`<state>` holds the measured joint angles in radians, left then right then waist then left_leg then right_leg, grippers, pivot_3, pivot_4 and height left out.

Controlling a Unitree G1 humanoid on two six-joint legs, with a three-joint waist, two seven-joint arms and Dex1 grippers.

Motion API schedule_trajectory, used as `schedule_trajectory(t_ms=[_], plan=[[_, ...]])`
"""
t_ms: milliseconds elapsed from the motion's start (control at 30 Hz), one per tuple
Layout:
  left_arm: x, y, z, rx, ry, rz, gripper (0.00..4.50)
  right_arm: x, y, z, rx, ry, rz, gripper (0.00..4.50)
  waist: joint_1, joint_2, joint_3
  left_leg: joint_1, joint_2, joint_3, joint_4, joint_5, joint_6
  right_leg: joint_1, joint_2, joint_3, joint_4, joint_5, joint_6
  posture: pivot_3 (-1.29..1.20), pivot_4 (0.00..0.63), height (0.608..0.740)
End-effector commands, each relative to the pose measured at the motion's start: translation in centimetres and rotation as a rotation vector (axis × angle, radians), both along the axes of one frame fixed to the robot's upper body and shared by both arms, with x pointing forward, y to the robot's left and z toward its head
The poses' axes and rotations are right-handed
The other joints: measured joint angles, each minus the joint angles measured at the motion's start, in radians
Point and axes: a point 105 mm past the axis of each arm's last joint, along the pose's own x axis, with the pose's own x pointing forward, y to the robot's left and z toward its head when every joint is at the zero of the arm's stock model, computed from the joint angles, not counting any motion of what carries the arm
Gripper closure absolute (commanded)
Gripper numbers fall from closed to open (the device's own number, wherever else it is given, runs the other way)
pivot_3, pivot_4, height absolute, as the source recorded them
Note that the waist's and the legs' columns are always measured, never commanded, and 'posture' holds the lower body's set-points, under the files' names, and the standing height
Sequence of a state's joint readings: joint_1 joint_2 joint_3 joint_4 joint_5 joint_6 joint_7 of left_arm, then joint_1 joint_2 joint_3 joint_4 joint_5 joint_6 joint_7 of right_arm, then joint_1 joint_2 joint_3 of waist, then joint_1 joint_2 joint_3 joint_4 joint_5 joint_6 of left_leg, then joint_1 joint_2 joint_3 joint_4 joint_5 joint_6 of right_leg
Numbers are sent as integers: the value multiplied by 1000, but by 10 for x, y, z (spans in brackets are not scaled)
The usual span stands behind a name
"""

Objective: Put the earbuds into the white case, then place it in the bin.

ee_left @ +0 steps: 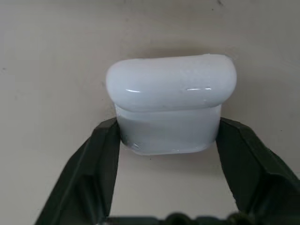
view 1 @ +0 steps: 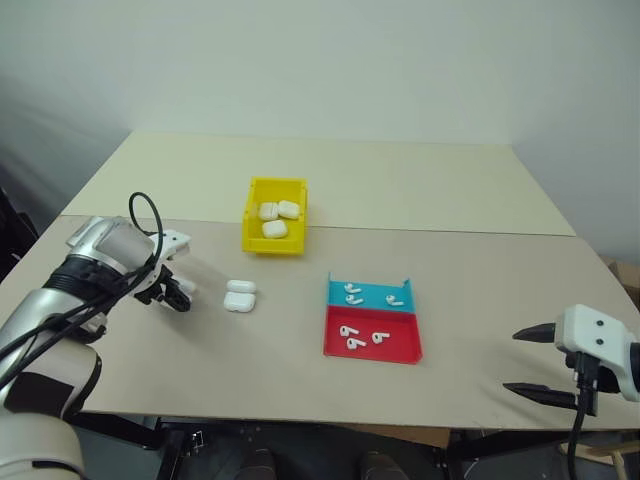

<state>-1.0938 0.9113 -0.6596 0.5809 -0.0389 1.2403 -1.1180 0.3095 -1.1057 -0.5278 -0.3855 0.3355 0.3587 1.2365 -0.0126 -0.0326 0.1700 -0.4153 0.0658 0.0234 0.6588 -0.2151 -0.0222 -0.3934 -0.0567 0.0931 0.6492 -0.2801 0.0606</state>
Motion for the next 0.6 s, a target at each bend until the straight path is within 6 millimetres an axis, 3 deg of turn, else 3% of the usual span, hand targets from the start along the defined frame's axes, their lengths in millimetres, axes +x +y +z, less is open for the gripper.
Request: schedule_trajectory(t_ms=[33,100,233,333,433,500,600], plan=[[1,-1,9,-23,-26,-18,1748,1,1,10,-15,-46,2,0,0,0,0,0,0,0,0,0,0,0,0,0,0,0,0,0,150,740],[2,-2,13,-21,-52,-36,1748,2,1,10,-16,-51,3,0,0,0,0,0,0,0,0,0,0,0,0,0,0,0,0,0,150,740],[8,-13,40,-39,-212,-91,1748,3,2,13,-22,-62,5,0,0,0,0,0,0,0,0,0,0,0,0,0,0,0,0,0,150,740],[-5,-44,86,-213,-368,-284,1748,4,6,27,-37,-79,19,0,-5,0,0,-1,0,0,0,0,0,-1,0,0,0,0,0,0,150,740],[-26,-70,115,-360,-504,-460,1748,2,16,41,-37,-95,55,0,-5,1,-1,-1,0,0,0,0,0,-1,0,0,1,0,0,0,150,740],[-41,-87,123,-414,-594,-595,1748,1,28,50,-47,-105,106,0,-6,3,-2,0,0,0,0,0,0,-1,-1,0,1,0,0,0,150,740],[-57,-111,112,-467,-643,-724,1748,2,45,62,-53,-116,159,0,-2,3,-2,2,1,0,1,0,0,2,-1,0,2,0,0,0,150,740]])
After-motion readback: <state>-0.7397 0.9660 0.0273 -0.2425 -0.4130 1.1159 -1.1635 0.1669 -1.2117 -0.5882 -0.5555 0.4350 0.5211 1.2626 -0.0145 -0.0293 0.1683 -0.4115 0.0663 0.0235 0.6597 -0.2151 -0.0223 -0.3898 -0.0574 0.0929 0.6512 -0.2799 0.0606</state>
